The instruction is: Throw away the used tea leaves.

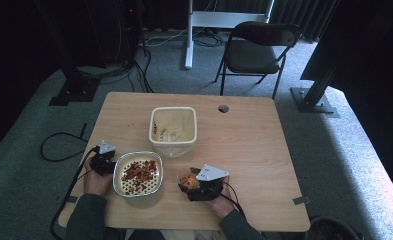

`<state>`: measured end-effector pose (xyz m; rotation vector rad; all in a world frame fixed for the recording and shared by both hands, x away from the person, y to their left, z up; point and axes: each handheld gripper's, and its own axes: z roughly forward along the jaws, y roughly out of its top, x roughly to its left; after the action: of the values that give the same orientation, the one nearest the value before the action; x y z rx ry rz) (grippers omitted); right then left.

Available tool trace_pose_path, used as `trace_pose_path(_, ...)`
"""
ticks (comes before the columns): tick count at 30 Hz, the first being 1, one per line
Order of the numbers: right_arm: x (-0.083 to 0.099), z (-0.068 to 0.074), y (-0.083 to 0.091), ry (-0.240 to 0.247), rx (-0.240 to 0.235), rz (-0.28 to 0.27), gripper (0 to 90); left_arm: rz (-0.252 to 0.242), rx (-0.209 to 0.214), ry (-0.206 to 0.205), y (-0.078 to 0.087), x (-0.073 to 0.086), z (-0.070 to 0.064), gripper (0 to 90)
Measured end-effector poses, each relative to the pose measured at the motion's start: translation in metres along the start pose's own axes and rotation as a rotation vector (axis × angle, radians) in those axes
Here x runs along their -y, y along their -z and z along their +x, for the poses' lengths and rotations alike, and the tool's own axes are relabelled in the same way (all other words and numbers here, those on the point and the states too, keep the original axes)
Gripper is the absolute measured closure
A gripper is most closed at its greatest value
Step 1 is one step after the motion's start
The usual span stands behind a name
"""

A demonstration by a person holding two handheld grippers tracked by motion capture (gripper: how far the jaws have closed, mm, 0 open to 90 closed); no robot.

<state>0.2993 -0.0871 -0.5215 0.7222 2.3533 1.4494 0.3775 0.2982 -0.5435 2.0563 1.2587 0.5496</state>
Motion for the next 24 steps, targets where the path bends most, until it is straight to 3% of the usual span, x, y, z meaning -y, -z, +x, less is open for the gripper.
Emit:
trace_pose_path(5,0.0,-0.001,0.0,-0.007,0.011,-0.009,32.1,0.017,-0.01,0.01,0.004,0.001,0.001,25.2)
trace_pose_path(8,0.0,-0.001,0.001,-0.021,0.014,-0.016,33.1,0.001,-0.009,0.038,0.011,0.001,0.005,25.4)
trace_pose_path(10,-0.001,-0.002,0.004,-0.03,0.013,-0.028,33.5,-0.053,0.008,0.071,0.023,0.0,0.009,25.4)
trace_pose_path(15,-0.013,-0.003,0.013,-0.027,0.016,-0.034,34.0,-0.165,0.041,0.105,0.052,-0.008,0.013,25.3)
trace_pose_path(24,-0.042,-0.012,0.029,-0.024,0.02,-0.067,34.6,-0.335,0.113,0.113,0.099,-0.029,0.006,25.3)
